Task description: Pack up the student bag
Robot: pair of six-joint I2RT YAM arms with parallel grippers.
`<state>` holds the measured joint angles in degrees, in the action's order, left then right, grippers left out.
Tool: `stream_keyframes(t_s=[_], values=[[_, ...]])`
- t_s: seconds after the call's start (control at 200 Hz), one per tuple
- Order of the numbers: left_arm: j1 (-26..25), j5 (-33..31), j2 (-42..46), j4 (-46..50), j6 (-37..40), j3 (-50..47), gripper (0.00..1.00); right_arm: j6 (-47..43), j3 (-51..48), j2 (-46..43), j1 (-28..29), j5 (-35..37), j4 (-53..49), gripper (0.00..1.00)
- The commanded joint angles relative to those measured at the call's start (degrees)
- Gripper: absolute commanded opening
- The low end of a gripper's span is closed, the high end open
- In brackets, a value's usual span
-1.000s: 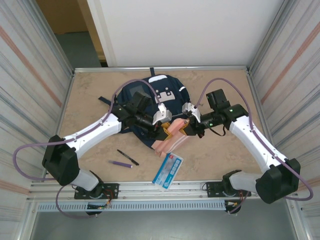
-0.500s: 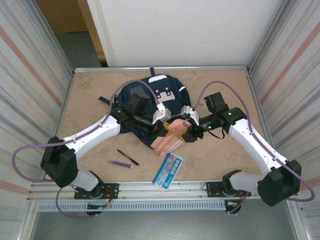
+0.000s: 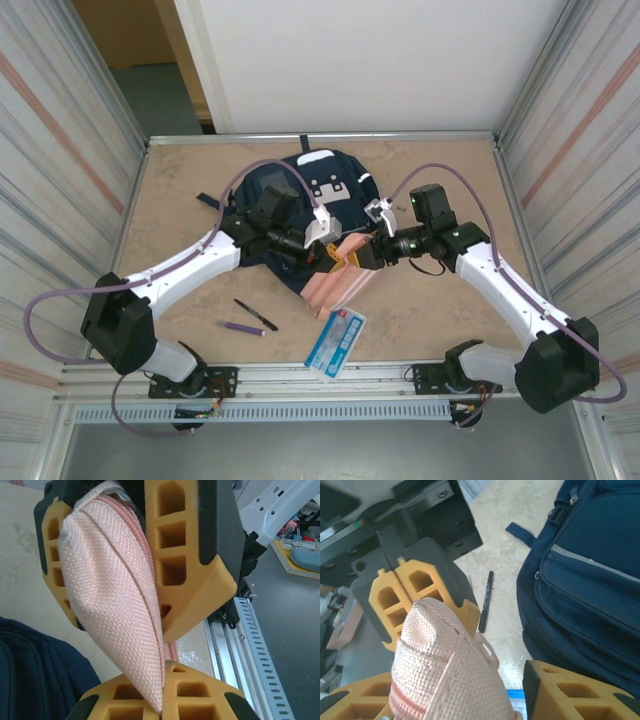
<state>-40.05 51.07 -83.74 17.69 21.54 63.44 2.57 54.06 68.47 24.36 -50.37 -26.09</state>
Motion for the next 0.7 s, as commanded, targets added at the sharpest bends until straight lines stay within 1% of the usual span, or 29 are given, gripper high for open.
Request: stream_keyframes(t_s=[0.0, 0.065, 0.115, 0.15, 0.175, 0.236, 0.296, 0.376, 0.431, 0.461, 0.536, 0.561, 0.591, 0.611, 0.641, 0.697], values=[[-0.1, 1.9, 2.5, -2.1, 0.1, -0.8, 0.00, 7.0, -1.0, -0.7, 1.7, 9.3, 4.2, 0.45], [0.0, 1.5, 2.7, -2.4, 0.3, -1.1, 0.00, 6.3, -1.6, -0.8, 1.9, 8.1, 4.1, 0.34], [0.0, 1.2, 2.9, -2.7, 0.1, -1.4, 0.00, 4.9, -1.8, -1.0, 1.9, 6.6, 3.0, 0.22], [0.1, 1.4, 3.0, -2.9, 0.2, -1.5, 0.00, 2.2, -1.7, -1.4, 1.9, 5.3, 1.8, 0.15], [0.2, 1.9, 3.1, -2.8, 0.3, -1.6, 0.00, 0.4, -1.7, -1.9, 2.0, 4.3, 1.1, 0.12], [0.5, 2.7, 3.2, -2.6, 0.8, -1.7, 0.00, -4.1, -2.0, -3.2, 1.9, 2.3, -0.4, 0.08], [0.7, 2.8, 3.5, -2.4, 1.3, -1.9, 0.00, -8.8, -1.7, -4.2, 1.5, -0.2, -2.7, 0.00], [1.0, 3.1, 4.0, -2.3, 1.3, -2.1, 0.00, -17.8, 0.5, -4.3, -0.1, -8.6, -10.5, 0.00], [1.4, 4.2, 4.3, -2.4, 1.7, -2.2, 0.00, -22.1, 1.5, -4.4, -0.7, -11.8, -14.5, 0.00], [1.5, 4.6, 4.4, -2.3, 1.7, -2.2, 0.00, -24.2, 1.9, -4.6, -0.9, -12.1, -16.0, 0.00], [1.5, 6.0, 4.6, -2.1, 1.5, -2.0, 0.00, -25.9, 1.8, -5.7, -0.7, -10.0, -16.3, 0.00], [1.3, 6.4, 4.6, -2.4, 0.8, -1.8, 0.07, -25.9, 1.8, -5.9, -0.5, -8.9, -16.1, 0.00], [1.2, 7.0, 4.4, -3.3, -0.4, -1.7, 0.19, -26.1, 1.9, -6.3, -0.1, -7.8, -15.8, 0.00], [1.0, 7.4, 4.2, -3.9, -1.3, -1.7, 0.25, -26.3, 1.9, -6.5, 0.2, -7.5, -15.6, 0.00], [0.6, 7.9, 3.9, -4.7, -2.0, -1.6, 0.27, -26.6, 1.7, -6.8, 0.5, -7.4, -15.1, 0.00], [-0.3, 8.5, 3.1, -4.8, -2.1, -1.1, 0.28, -26.9, 0.8, -7.6, 0.9, -8.3, -13.0, 0.00]])
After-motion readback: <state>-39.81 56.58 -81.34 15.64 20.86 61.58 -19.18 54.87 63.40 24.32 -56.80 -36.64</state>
